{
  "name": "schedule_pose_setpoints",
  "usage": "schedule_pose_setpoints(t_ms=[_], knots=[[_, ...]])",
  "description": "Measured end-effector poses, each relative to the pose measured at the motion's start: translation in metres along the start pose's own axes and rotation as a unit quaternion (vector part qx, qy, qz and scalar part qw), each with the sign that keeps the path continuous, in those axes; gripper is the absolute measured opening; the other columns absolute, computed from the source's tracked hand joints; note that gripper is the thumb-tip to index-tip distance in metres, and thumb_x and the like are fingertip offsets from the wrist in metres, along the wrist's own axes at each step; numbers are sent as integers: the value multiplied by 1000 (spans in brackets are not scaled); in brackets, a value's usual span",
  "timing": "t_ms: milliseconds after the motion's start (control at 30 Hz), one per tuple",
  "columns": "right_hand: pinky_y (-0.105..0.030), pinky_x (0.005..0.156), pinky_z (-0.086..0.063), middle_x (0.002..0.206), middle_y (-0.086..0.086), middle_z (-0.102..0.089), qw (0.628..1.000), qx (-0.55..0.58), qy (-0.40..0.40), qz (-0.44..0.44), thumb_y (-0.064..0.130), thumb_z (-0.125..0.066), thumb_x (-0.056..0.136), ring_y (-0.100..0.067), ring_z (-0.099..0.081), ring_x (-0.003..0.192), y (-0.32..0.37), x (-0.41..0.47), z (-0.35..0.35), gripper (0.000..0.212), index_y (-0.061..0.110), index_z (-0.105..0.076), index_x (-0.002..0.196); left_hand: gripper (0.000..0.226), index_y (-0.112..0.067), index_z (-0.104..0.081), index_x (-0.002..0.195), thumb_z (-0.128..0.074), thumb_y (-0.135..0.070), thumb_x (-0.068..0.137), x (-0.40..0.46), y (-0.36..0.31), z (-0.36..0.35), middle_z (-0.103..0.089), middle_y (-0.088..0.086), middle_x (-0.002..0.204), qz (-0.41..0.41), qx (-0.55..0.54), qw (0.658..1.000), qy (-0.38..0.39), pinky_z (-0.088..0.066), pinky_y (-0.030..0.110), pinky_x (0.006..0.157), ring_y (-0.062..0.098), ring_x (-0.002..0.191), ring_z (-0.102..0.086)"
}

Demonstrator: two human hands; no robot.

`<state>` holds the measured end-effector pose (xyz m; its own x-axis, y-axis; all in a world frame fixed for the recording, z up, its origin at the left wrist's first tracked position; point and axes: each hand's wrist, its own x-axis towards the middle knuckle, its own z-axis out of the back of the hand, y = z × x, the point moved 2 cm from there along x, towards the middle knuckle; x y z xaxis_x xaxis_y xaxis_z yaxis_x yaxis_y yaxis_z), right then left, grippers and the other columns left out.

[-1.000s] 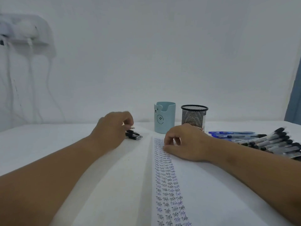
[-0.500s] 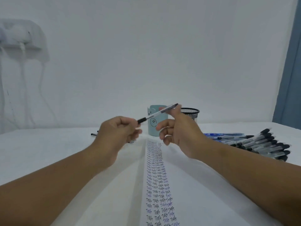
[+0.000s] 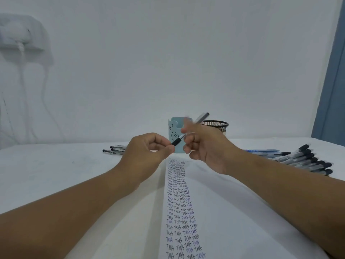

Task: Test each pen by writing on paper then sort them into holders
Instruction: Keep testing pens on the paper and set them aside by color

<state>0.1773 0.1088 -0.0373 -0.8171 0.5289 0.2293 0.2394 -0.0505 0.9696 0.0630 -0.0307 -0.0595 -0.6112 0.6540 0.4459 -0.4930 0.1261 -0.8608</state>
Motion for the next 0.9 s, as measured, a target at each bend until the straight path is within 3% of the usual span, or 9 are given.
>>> schedule_pose_setpoints(t_ms=[33,133,200,267,333,400,567,700,900], knots=[[-22,44,-35,68,-5,-53,999,-28,-27,22,30,-79,80,-14,-49,51,-2,3,1,29,13,-56,85,13,-23,-72,95,-80,-26,85,1,2,0,-77,-4,87,-12,22,1000,17,-41,26,71,-1,66,-60],[-20,40,-30,56,-4,-45,989,-46,-131,59,-10,-71,80,-13,-40,41,-6,13,17,40,17,-42,70,34,-38,-64,110,-80,-44,81,2,13,3,-70,-19,103,-26,165,981,101,-43,21,80,-7,91,-59],[-22,41,-30,53,-6,-47,982,-80,-160,63,-5,-64,86,-18,-43,40,-7,17,27,30,13,-46,70,32,-41,-65,109,-77,-51,81,2,17,3,-64,-25,108,-26,269,949,164,-40,17,84,-6,104,-56],[-24,40,-33,60,-12,-60,985,-117,-121,26,9,-61,92,-24,-54,46,-12,19,29,9,5,-60,84,24,-41,-69,103,-75,-52,83,3,18,2,-62,-23,112,-28,305,933,188,-40,20,92,-3,111,-53],[-23,39,-33,71,-15,-68,985,-156,-74,-24,18,-61,94,-25,-57,50,-21,22,28,18,2,-68,91,21,-40,-70,100,-74,-51,83,5,18,1,-61,-21,113,-32,309,931,192,-39,23,97,-4,112,-52],[-21,40,-31,70,-15,-67,977,-205,-55,-36,16,-67,90,-21,-50,47,-26,25,28,16,3,-69,82,20,-40,-70,100,-74,-51,83,7,19,1,-61,-21,113,-39,310,930,195,-38,23,98,-4,112,-51],[-19,39,-35,66,-16,-65,968,-244,-47,-15,16,-75,88,-14,-44,42,-31,29,29,20,6,-62,76,23,-40,-69,101,-73,-53,83,9,23,2,-60,-22,113,-40,307,930,200,-38,22,93,-5,112,-50],[-22,54,-47,60,-12,-64,960,-273,-55,-8,7,-77,80,-15,-54,51,-35,30,31,25,12,-59,64,23,-41,-69,101,-72,-55,82,10,24,2,-60,-22,113,-46,306,930,201,-38,22,90,-4,112,-50],[-30,57,-39,58,-6,-65,947,-315,-58,-16,11,-74,79,-18,-49,55,-36,31,32,24,15,-58,62,23,-42,-68,100,-71,-56,83,10,25,2,-61,-23,113,-51,303,929,205,-37,21,87,-4,110,-50]])
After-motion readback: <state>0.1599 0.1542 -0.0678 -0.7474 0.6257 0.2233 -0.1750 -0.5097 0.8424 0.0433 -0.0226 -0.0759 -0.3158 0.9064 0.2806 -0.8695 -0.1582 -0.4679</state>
